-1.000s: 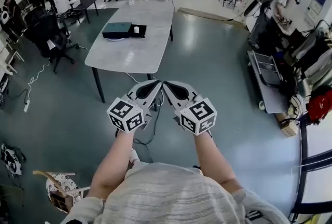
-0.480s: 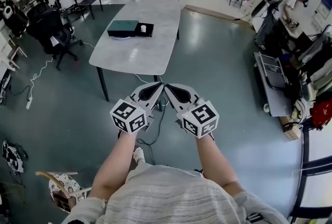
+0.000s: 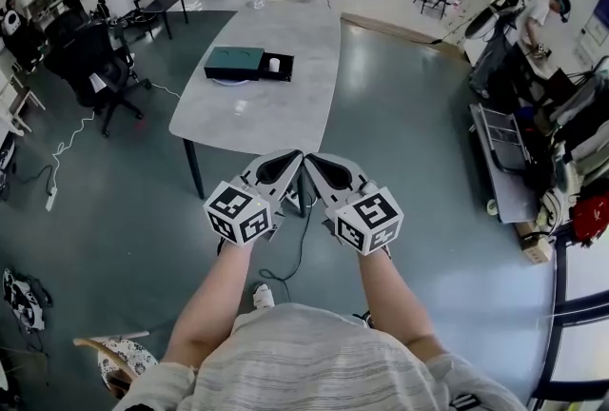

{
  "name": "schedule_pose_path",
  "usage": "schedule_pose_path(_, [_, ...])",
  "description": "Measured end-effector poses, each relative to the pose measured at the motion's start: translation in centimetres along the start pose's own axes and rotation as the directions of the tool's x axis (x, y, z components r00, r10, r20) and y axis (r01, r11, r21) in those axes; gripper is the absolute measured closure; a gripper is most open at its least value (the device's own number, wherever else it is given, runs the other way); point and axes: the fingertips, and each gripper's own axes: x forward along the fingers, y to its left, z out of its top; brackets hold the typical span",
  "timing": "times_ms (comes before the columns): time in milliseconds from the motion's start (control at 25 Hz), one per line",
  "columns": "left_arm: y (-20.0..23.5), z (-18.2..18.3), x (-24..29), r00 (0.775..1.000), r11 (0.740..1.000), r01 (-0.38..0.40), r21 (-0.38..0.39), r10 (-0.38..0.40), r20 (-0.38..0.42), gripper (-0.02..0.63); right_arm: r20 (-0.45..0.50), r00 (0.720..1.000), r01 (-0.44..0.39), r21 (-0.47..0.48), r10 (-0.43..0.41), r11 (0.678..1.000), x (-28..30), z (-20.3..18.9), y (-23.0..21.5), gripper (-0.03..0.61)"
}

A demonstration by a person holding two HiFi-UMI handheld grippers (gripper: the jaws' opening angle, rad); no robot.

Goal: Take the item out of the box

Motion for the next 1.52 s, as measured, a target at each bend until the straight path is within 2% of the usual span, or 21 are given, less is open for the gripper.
schedule_pose_path(480, [8.3,1.4,-2.0,0.999,0.999,0.039,-0.005,-0.039,-0.012,0.594,-0.008,0.999,0.045,0.003,-0.045,0.999,8.6,-0.1,0.7,0.560])
schedule_pose_path(800, [10.3,1.2,-1.4,0.998,0.998,0.065,-0.023,-0.065,-0.007,0.594,-0.023,0.996,0.086,0.001,-0.086,0.996,10.6,-0.5,-0.5,0.560])
schedule_pose_path(1120, [12.6,0.5,2.9,0.998,0.998,0.048,-0.032,-0.049,-0.028,0.594,-0.037,0.997,0.074,0.013,-0.073,0.997,12.1,-1.2,-5.2,0.560])
schedule_pose_path(1520, [16.5,0.6,12.2,1.000,0.999,-0.017,-0.031,0.016,-0.021,0.594,-0.040,0.999,0.009,0.020,-0.008,1.000,14.5,-0.7,-15.2,0.560])
